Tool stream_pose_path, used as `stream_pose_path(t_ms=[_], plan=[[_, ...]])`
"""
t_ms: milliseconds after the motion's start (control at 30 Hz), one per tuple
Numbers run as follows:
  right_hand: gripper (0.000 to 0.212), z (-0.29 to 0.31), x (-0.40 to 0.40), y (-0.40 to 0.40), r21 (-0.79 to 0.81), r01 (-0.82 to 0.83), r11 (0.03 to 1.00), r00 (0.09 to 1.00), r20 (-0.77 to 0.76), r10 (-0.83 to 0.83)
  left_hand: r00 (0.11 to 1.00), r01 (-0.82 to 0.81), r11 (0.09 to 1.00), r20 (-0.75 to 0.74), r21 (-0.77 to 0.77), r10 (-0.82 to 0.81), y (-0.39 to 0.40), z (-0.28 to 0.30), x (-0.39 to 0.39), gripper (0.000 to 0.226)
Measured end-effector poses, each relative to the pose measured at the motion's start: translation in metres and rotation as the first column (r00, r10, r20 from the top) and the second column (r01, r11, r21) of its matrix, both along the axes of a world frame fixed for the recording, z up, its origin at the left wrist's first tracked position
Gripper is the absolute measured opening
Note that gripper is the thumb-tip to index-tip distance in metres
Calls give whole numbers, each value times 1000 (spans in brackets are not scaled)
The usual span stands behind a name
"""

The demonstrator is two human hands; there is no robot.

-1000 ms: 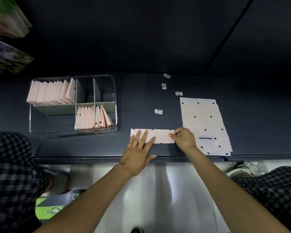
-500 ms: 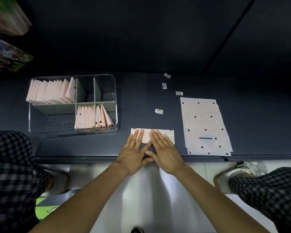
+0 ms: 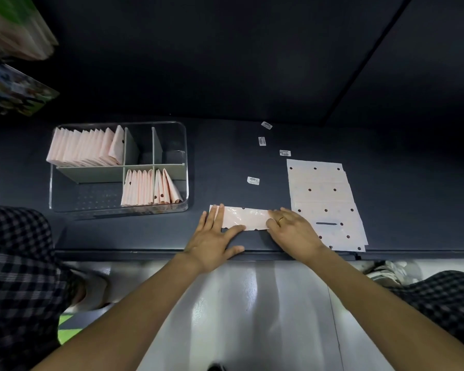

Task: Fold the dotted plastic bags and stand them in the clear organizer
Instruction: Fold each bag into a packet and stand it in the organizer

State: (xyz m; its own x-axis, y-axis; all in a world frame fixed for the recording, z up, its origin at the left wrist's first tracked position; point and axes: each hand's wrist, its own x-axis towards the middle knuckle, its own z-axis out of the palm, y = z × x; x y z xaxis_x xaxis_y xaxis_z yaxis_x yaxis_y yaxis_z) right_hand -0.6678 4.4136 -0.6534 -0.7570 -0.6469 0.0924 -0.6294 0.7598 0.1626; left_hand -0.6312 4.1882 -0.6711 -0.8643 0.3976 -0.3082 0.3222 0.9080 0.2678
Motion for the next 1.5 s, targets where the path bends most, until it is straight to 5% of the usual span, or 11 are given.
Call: stream_pose_path(t_ms=[300,433,567,667,867,933,1033,1300,1367,1500], plan=[[15,18,33,-30,-155,-225,962,971,-123,207,941,-27,986,-330,167,82,15,14,18,30],[13,22,54,-46,-298,-243,923,967,-6,253,935,-102,958,-304,270,185,13,19,31,30],[58,14,55,-38,-284,-8,959,915,384,122,939,-185,859,-173,477,298,3,17,43,27],[58,5,51,-38,-344,239,908,798,603,18,938,-266,825,-64,498,341,-1,12,47,32],[6,2,49,-59,-488,683,544,620,781,-77,890,-378,773,-31,508,456,-2,3,42,13],[18,1,45,-64,-461,754,467,574,808,-130,813,-507,717,-11,479,582,-1,-1,42,15],[19,3,35,-72,-357,806,472,495,844,-207,722,-634,638,39,437,691,1,-4,40,17],[14,4,14,-80,-135,865,484,323,887,-329,645,-733,584,86,348,759,9,3,32,18],[12,5,12,-81,-110,874,473,299,890,-345,686,-660,606,28,444,727,9,8,34,19],[27,7,10,-81,-74,882,465,264,896,-358,915,-289,846,-131,447,381,13,12,48,36]])
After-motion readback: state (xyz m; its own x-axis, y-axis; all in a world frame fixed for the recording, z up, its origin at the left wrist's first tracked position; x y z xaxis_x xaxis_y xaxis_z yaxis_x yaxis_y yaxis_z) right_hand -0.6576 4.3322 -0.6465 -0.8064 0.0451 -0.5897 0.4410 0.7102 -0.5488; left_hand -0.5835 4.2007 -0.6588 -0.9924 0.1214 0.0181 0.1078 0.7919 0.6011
